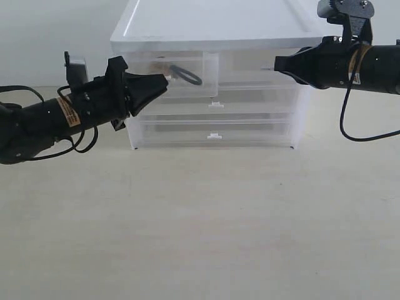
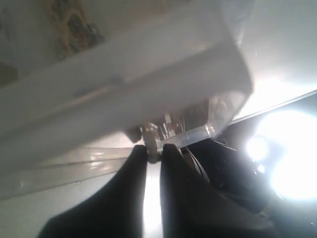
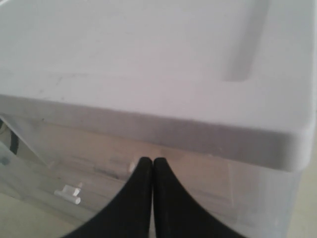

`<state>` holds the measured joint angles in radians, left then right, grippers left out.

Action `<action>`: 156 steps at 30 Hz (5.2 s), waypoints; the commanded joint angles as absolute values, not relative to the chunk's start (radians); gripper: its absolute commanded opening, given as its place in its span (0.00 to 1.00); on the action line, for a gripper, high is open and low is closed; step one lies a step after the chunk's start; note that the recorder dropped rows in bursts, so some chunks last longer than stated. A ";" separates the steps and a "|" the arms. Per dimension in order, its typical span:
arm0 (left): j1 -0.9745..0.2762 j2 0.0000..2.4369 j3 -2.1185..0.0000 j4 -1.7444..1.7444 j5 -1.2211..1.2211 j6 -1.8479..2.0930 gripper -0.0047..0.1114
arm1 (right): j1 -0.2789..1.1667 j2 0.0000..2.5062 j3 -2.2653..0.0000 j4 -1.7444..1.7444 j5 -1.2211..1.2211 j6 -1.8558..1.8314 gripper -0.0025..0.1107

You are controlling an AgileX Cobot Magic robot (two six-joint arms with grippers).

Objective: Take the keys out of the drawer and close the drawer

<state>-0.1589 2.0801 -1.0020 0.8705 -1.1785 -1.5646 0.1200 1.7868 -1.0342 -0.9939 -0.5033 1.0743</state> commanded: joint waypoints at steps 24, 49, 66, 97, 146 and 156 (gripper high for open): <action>-0.161 1.891 -0.737 0.893 -1.221 -1.421 0.08 | 0.112 1.788 -1.047 -0.950 -0.488 1.065 0.02; -0.111 1.765 -0.497 0.923 -1.221 -1.100 0.08 | 0.112 1.788 -1.049 -0.959 -0.407 1.096 0.60; -0.099 1.627 -0.378 0.870 -1.221 -0.940 0.08 | 0.114 1.686 -1.047 -1.520 -0.407 1.654 0.62; 0.016 1.397 -0.360 0.651 -0.914 -0.783 0.08 | 0.437 1.620 -1.364 -1.744 -0.542 1.958 0.41; 0.016 1.397 -0.360 0.722 -0.866 -0.783 0.08 | 0.648 1.526 -1.434 -0.340 0.716 0.163 0.41; 0.016 1.397 -0.360 0.722 -0.866 -0.783 0.08 | 0.648 1.619 -1.687 -0.093 1.062 0.056 0.41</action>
<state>0.0115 1.4027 -0.3651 0.7145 -0.8677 -0.7912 0.6483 1.5808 -1.6161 -0.1031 0.9810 0.0633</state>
